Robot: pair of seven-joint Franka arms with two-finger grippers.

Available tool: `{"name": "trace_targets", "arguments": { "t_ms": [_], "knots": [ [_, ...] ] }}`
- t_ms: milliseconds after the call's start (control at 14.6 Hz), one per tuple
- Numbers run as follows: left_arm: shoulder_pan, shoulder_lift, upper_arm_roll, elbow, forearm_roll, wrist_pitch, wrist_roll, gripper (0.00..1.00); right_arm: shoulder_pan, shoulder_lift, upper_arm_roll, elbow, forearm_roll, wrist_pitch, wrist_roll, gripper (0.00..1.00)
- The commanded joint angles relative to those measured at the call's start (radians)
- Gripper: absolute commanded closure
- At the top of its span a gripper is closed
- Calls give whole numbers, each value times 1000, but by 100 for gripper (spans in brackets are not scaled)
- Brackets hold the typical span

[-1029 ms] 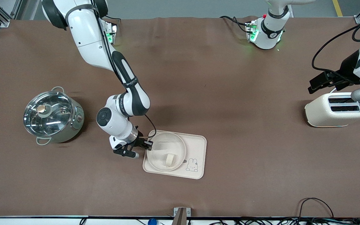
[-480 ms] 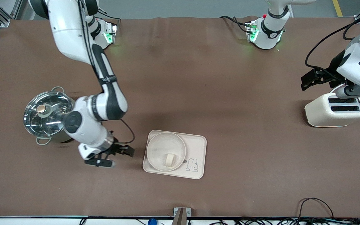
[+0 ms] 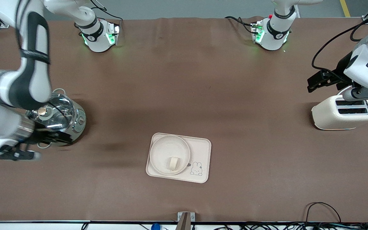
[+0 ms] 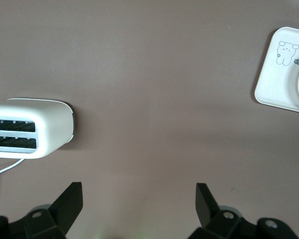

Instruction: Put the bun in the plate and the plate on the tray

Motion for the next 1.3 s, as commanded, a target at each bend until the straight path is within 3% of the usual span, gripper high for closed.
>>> {"name": "trace_targets", "arguments": {
  "t_ms": [0,343,617,686,823,960,1234],
  "knots": [
    [1,-8,-2,0,13,-12,-21,0,29,-139,7,-54,-122,-46,-10,0],
    [2,-8,-2,0,13,-12,-21,0,56,-234,7,-51,-133,-74,-1,0],
    [-1,-8,-2,0,13,-12,-21,0,57,-308,28,-48,-213,-128,5,0],
    [1,-8,-2,0,13,-12,-21,0,11,-312,95,-49,-230,-129,16,0],
    [-1,-8,-2,0,13,-12,-21,0,-197,-337,308,-49,-271,-128,20,0],
    [1,-8,-2,0,13,-12,-21,0,-346,-387,473,-74,-311,-149,86,0],
    [1,-8,-2,1,15,-12,-21,0,-600,-519,737,-209,-356,-144,111,0]
  ]
}}
